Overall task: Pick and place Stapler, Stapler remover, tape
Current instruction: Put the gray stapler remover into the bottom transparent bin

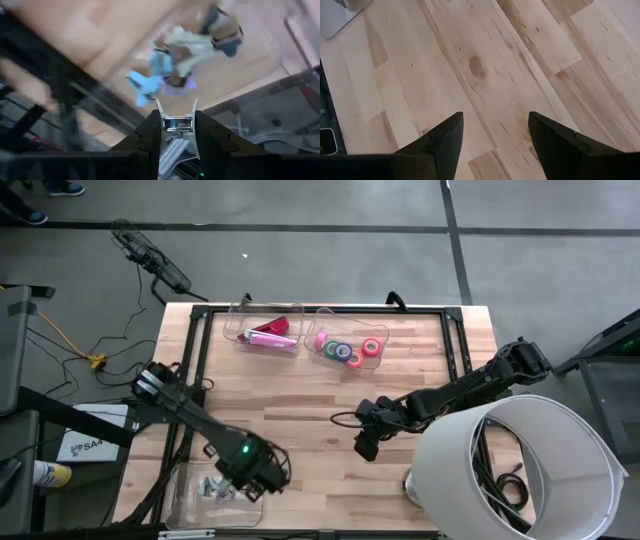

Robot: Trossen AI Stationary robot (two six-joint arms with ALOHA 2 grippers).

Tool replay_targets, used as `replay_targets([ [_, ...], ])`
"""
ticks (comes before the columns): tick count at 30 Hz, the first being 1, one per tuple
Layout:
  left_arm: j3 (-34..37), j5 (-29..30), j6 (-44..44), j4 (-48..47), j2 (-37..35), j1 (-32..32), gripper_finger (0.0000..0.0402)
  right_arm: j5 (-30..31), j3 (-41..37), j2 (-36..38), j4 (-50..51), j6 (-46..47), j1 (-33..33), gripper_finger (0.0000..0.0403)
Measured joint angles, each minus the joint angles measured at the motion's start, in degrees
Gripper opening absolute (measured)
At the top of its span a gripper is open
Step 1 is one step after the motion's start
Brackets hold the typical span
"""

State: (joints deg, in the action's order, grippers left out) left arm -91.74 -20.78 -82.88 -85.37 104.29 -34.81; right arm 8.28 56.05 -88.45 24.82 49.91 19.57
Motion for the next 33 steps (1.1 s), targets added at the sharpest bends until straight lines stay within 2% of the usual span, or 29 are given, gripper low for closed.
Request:
replay_targets([
  [7, 9.69, -3.7, -5.92, 13.86, 0.0, -4.7, 0.0088, -0.51, 0.0, 0.0, 0.02, 0.11, 0.0, 0.0216],
  [16, 18.18, -6.05, -7.42, 22.65, 0.02, -7.01, 0.0093, -0.74, 0.0, -0.01, 0.24, 0.15, -0.02, 0.0216],
  [26, 18.49, -5.6, -6.83, 22.93, 0.02, -6.84, 0.0188, -2.1, 0.0, -0.01, 0.24, 0.17, -0.02, 0.0216],
  [33, 17.6, -8.39, -4.81, 22.72, 0.02, -6.84, 0.0221, -2.71, 0.0, -0.01, 0.71, 0.01, 0.0, 0.0216],
])
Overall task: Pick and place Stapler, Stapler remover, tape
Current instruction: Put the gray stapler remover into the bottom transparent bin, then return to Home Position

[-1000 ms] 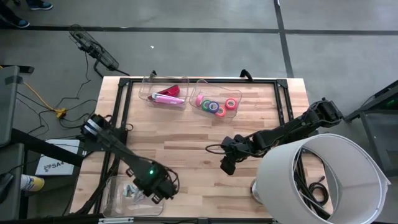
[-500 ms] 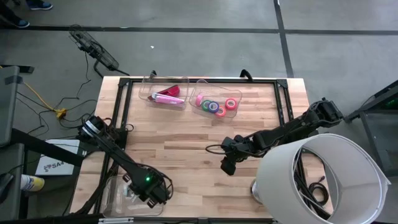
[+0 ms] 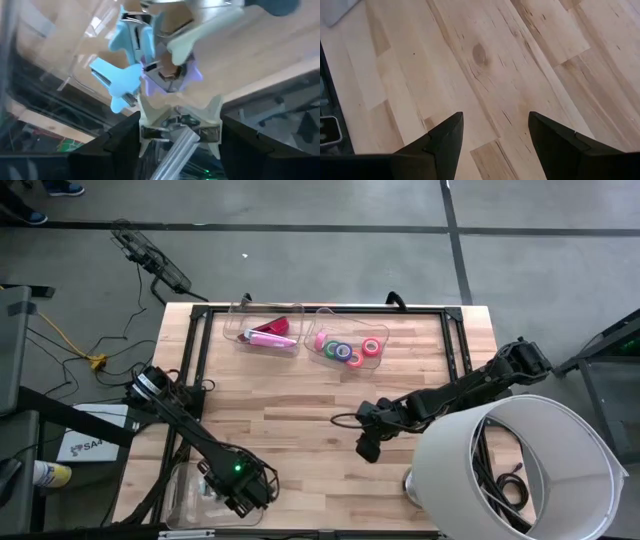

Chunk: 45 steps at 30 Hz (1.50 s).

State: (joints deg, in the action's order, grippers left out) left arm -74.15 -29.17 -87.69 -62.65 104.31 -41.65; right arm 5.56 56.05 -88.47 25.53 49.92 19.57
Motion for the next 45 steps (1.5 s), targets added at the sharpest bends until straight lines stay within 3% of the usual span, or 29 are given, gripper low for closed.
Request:
replay_targets([
  [11, -3.35, -0.53, 1.18, -4.75, 0.0, 0.02, 0.028, -0.02, 0.0, 0.0, 1.76, -1.56, 0.0, 0.0216],
  [17, -7.66, 0.9, 2.48, -5.46, 0.0, 0.02, 0.0292, -1.87, 0.0, 0.0, 1.66, -4.46, 0.01, 0.0216],
  [22, -14.32, 13.39, 6.88, -10.44, 0.0, 0.54, 0.0292, -2.29, 0.0, 0.0, 1.65, -8.39, 0.01, 0.0216],
  [29, -24.18, 28.57, 14.19, -26.66, 0.0, 6.93, 0.0292, -1.05, 0.0, 0.0, 1.41, -9.73, -0.02, 0.0216],
  [33, -28.64, 40.82, 17.32, -25.88, -0.96, 12.63, 0.0292, -1.18, 0.02, 0.1, 1.24, -10.02, -0.06, 0.0216],
  [38, -35.94, 55.41, 33.61, -23.55, -1.73, 20.01, 0.0292, -1.21, 0.02, 2.07, 0.78, -9.89, -0.62, 0.0216],
  [45, -38.84, 62.56, 55.46, -19.04, -4.41, 31.63, 0.0292, -3.41, 0.02, 6.93, 1.43, -12.74, -6.66, 0.0216],
])
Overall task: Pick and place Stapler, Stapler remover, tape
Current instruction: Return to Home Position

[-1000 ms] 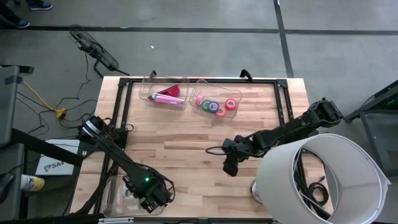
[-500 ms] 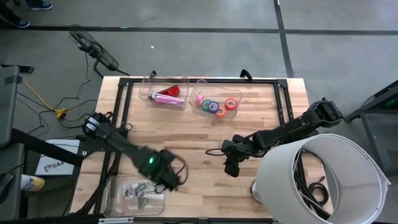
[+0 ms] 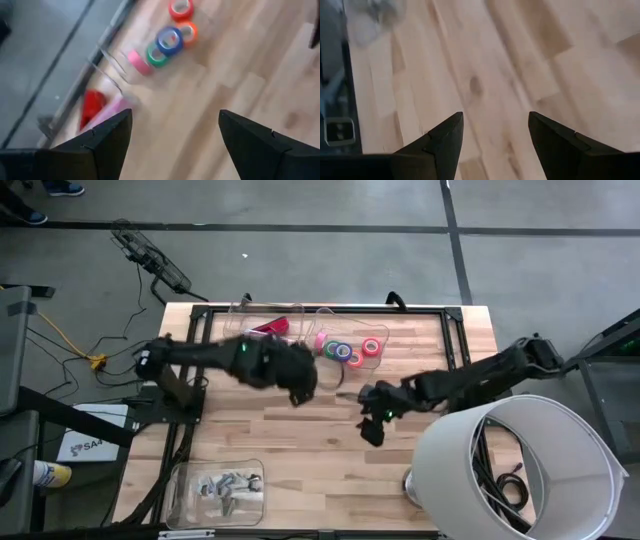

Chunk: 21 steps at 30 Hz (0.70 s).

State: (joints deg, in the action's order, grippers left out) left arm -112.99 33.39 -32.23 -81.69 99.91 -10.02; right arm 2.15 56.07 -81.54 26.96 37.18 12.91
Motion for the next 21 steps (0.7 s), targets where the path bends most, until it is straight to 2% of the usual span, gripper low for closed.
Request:
replay_targets([
  [4, 0.8, -3.68, 12.97, 7.57, -2.81, 6.61, 0.0292, 1.14, 0.0, 4.78, 0.11, 0.0, -3.51, 0.0216],
  [7, 2.51, -11.16, 21.9, 14.55, -4.83, 11.56, 0.0292, 2.2, 0.0, 9.12, -0.77, -3.13, -5.79, 0.0216],
  [11, 8.36, -19.77, 28.87, 21.28, -8.51, 17.27, 0.0292, 4.0, 0.0, 14.54, -1.93, -9.88, -7.88, 0.0216],
  [14, 16.74, -26.58, 31.48, 26.43, -12.91, 21.28, 0.0292, 2.82, -2.95, 18.59, -7.47, -12.97, -9.78, 0.0216],
  [16, 24.19, -31.54, 31.87, 33.65, -16.53, 23.18, 0.0292, 0.7, -8.09, 21.49, -14.71, -13.16, -11.07, 0.0216],
  [21, 45.07, -42.02, 29.37, 50.52, -28.42, 26.6, 0.0292, -2.57, -26.45, 28.2, -42.29, -8.2, -13.35, 0.0216],
])
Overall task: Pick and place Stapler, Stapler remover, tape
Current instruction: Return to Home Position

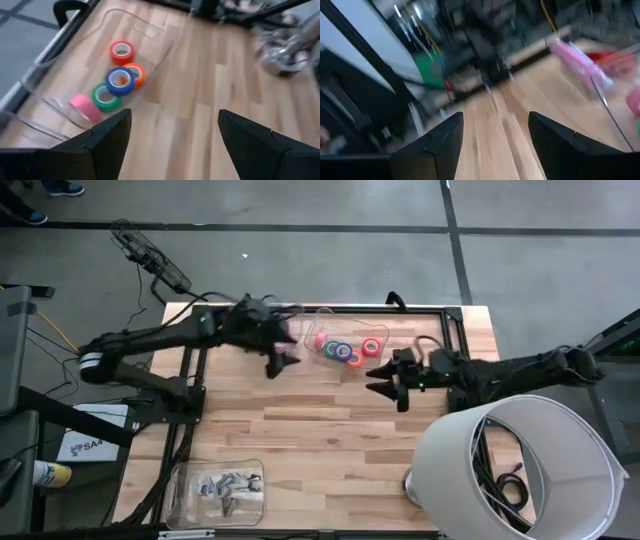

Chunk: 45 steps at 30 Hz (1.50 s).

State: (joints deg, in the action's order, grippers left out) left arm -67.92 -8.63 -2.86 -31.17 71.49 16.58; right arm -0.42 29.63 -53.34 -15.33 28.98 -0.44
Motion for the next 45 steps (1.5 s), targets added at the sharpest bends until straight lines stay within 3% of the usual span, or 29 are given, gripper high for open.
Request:
replay_targets([
  [7, 23.3, -4.65, -8.17, 18.7, -17.38, 0.28, 0.0292, 4.91, -17.37, 3.82, -29.33, 1.7, 0.02, 0.0216],
  [11, 32.77, -4.27, -12.52, 25.61, -28.15, 0.3, 0.0292, 5.57, -22.2, 4.46, -38.02, 1.65, 0.02, 0.0216],
  [15, 38.64, -1.71, -14.94, 25.47, -37.72, 0.3, 0.0292, 7.18, -24.64, 4.44, -43.15, 0.75, -0.52, 0.0216],
  [29, 56.67, 2.57, -20.47, 24.93, -62.26, 0.3, 0.0292, -2.55, -26.86, 4.42, -45.22, 4.12, -14.52, 0.0216],
  [35, 60.52, 1.91, -22.07, 22.95, -70.43, 0.3, 0.0292, -3.84, -26.86, 4.42, -45.37, 5.11, -16.56, 0.0216],
  [45, 62.86, 2.39, -20.54, 22.35, -71.11, 0.3, 0.0292, 0.54, -26.86, 4.2, -45.12, 5.09, -13.84, 0.0216],
])
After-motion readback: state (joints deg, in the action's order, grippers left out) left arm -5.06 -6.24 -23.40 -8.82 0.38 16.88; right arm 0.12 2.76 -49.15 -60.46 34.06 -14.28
